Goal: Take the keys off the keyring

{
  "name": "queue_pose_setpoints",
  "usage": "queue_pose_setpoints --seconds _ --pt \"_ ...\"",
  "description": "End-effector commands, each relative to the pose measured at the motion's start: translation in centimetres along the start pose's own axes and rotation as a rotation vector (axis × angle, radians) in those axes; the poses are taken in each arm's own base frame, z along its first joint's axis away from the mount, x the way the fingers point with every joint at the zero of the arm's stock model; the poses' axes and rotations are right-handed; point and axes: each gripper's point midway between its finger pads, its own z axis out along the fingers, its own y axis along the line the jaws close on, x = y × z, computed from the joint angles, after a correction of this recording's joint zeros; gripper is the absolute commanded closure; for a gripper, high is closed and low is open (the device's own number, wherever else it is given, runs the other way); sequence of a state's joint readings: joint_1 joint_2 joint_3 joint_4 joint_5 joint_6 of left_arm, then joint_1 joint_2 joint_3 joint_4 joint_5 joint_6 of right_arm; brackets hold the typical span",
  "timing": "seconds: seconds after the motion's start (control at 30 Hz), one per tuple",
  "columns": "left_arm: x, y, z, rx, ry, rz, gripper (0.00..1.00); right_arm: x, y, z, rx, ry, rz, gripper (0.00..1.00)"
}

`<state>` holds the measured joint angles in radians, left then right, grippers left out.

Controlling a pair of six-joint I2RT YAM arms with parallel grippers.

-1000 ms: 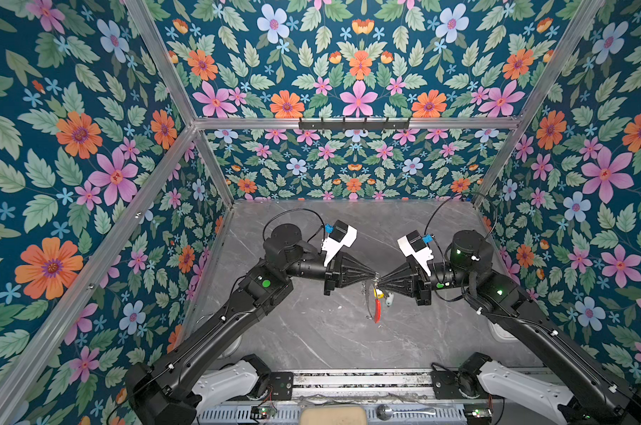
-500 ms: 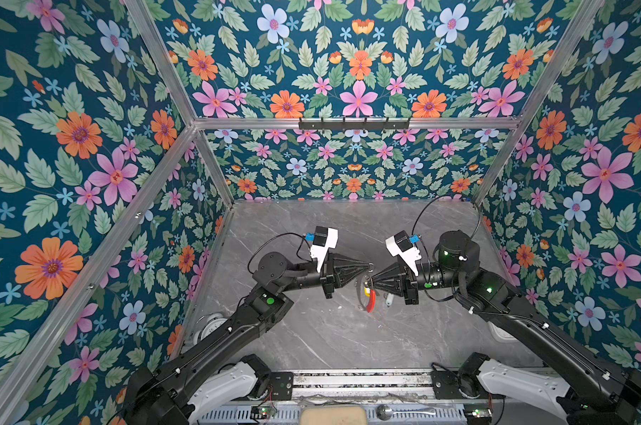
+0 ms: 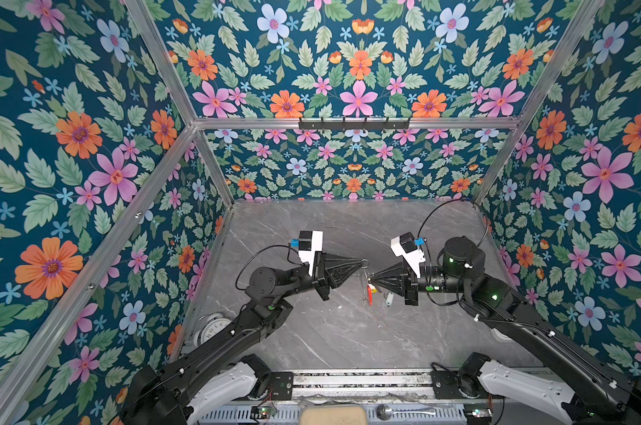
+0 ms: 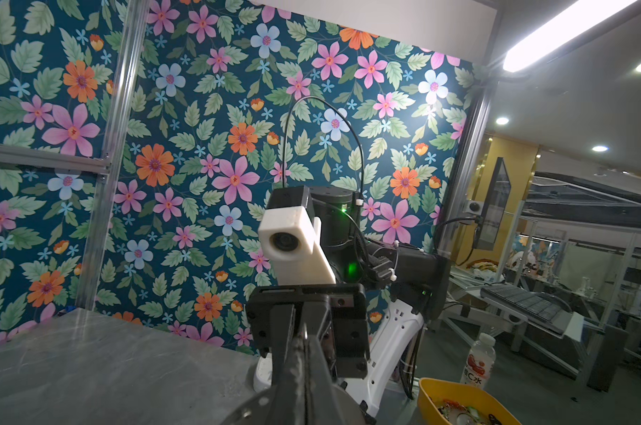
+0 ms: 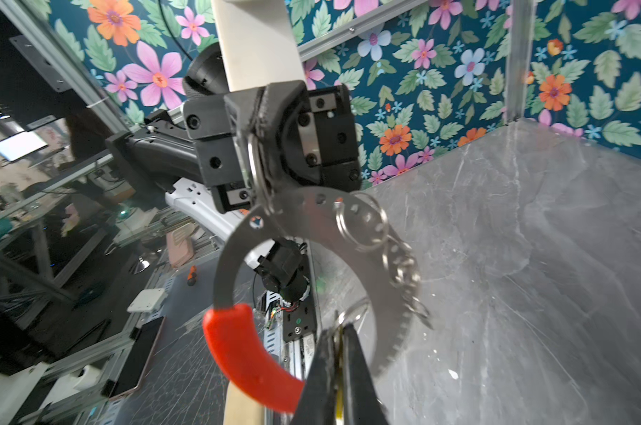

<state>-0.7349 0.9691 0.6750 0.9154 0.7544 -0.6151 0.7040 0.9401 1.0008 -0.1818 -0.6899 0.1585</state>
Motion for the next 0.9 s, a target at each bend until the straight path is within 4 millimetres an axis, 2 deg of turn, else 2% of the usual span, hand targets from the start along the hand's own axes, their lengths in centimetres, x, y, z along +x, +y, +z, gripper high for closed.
queue_pose_setpoints --seconds 0.0,0.13,0.2,0.27,0.37,0.5,0.6,0.7,0.87 --pt "1.1 2.2 -0.6 -0.132 0.032 0.033 1.0 -1.8 -1.8 -1.0 0.148 -0.092 -0.039 1.0" --pt "1.6 3.5 -1.6 -0.232 0.046 0.052 1.0 -2.3 -3.7 -2.5 0.291 -0.116 -0.021 1.0" --pt "2.0 4.0 -2.0 -0.274 0.06 0.054 1.0 -1.8 -5.5 -3.0 0.307 -0.107 0.068 1.0" --pt "2.2 4.5 -2.4 -0.307 0.064 0.054 1.0 -0.4 -7.8 -3.2 0.325 -0.102 0.171 1.0" --pt "2.6 5.0 -3.0 -0.345 0.066 0.049 1.0 3.7 -10.9 -2.1 0.35 -0.024 0.305 1.0" --pt "3.4 5.5 -3.5 -0.373 0.076 0.034 1.0 9.8 -13.9 0.2 0.351 0.071 0.46 1.0" --pt "3.6 5.8 -3.8 -0.389 0.075 0.03 1.0 14.0 -15.9 1.2 0.383 0.137 0.524 1.0" --pt "4.0 6.0 -4.0 -0.401 0.078 0.023 1.0 17.4 -17.5 2.0 0.405 0.192 0.579 1.0" --pt "4.6 6.3 -4.2 -0.41 0.084 0.006 1.0 21.5 -19.4 2.7 0.445 0.251 0.641 1.0"
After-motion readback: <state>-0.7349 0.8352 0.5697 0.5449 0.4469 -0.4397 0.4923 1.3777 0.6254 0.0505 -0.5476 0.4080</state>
